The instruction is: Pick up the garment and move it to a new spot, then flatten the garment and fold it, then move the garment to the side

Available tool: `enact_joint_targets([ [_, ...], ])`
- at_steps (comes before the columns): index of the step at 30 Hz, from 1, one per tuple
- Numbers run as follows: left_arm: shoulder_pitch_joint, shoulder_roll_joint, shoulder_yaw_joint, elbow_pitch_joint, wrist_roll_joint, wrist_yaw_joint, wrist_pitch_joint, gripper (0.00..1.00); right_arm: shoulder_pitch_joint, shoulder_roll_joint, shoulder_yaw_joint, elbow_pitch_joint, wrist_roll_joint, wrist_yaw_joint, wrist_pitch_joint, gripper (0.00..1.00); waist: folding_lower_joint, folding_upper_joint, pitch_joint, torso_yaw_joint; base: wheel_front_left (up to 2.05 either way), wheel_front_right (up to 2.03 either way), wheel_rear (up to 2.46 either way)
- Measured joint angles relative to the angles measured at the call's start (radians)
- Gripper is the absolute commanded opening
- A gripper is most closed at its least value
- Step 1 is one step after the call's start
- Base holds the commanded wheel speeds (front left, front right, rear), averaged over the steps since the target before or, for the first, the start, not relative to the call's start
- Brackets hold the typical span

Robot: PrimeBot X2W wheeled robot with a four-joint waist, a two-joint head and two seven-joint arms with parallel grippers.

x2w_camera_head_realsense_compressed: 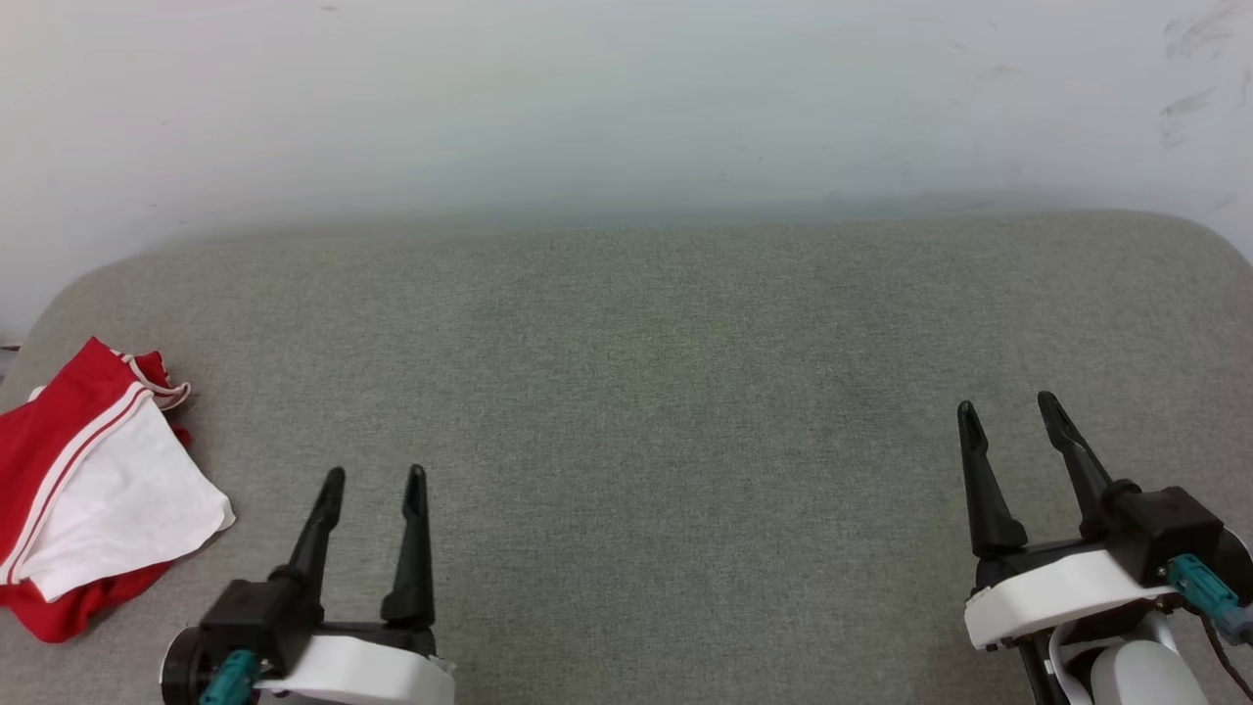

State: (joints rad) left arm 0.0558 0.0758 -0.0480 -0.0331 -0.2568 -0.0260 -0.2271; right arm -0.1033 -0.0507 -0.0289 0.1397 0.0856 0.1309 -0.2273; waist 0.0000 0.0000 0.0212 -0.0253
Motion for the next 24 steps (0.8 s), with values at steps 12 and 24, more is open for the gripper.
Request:
enact_joint_targets([
  [12,0.002,-0.019,0.009,0.011,0.129,-0.029,-0.023,1.0,-0.005,0.0,0.005,-0.001,-0.098,0.0,-0.02,1.0,0.0,0.0,0.007,-0.002,0.0,0.0,0.0],
  [24,0.002,-0.024,0.03,0.017,0.127,-0.051,-0.036,1.0,-0.008,0.0,0.02,-0.003,-0.106,0.0,-0.036,1.0,0.0,0.0,0.014,0.018,0.0,0.0,0.0],
])
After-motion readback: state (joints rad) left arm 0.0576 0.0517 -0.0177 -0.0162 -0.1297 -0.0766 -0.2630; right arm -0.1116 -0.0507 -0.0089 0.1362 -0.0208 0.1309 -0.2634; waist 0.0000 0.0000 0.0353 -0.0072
